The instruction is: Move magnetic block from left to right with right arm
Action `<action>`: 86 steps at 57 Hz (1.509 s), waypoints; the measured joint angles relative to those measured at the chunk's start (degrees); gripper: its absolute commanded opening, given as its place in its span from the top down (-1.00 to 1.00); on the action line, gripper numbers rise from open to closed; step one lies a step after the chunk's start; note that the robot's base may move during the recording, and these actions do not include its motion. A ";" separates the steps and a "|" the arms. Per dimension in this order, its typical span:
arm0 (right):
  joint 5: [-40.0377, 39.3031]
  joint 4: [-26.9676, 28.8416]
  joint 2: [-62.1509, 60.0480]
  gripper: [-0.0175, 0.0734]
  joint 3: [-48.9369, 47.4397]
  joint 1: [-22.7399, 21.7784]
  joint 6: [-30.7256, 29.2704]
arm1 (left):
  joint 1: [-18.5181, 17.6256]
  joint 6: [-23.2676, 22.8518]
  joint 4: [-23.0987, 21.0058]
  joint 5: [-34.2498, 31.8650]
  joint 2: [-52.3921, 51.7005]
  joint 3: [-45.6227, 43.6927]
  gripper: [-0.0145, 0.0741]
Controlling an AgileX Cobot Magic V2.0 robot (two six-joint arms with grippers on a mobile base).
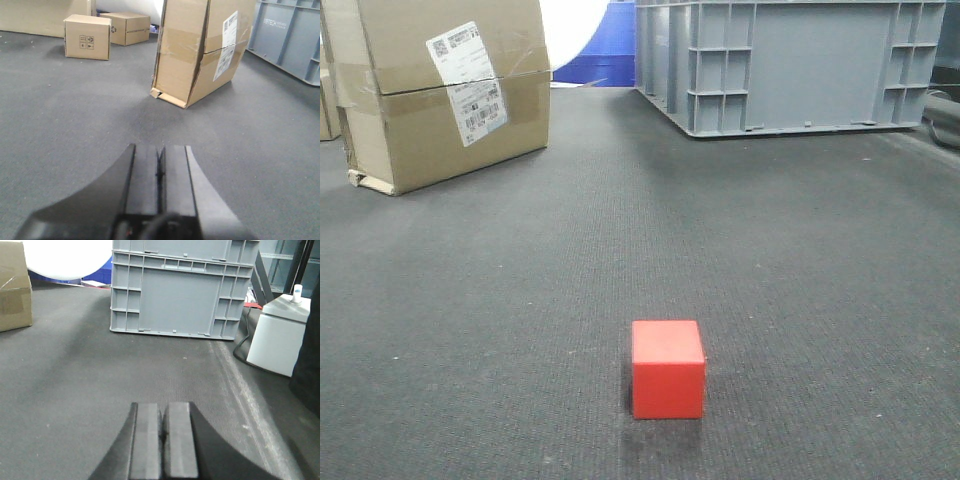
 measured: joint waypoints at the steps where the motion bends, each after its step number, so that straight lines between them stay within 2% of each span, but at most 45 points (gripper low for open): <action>1: 0.00 0.00 -0.08 0.54 0.01 0.00 0.00 | 0.00 0.00 0.00 0.00 0.00 0.00 0.96; 28: -1.06 0.00 -0.13 0.54 0.87 0.00 -0.08 | 0.00 0.00 0.00 0.08 0.00 0.00 0.96; 40: -11.42 0.00 -0.22 0.54 6.43 0.00 0.44 | 0.00 0.00 0.00 0.08 0.00 0.00 0.96; 50: -16.73 0.00 -0.22 0.54 11.08 0.00 4.72 | 0.00 0.00 0.00 0.08 0.00 0.00 0.96; 86: -17.44 0.00 -0.22 0.54 11.71 0.00 5.86 | 0.00 0.00 0.00 0.08 0.00 0.00 0.96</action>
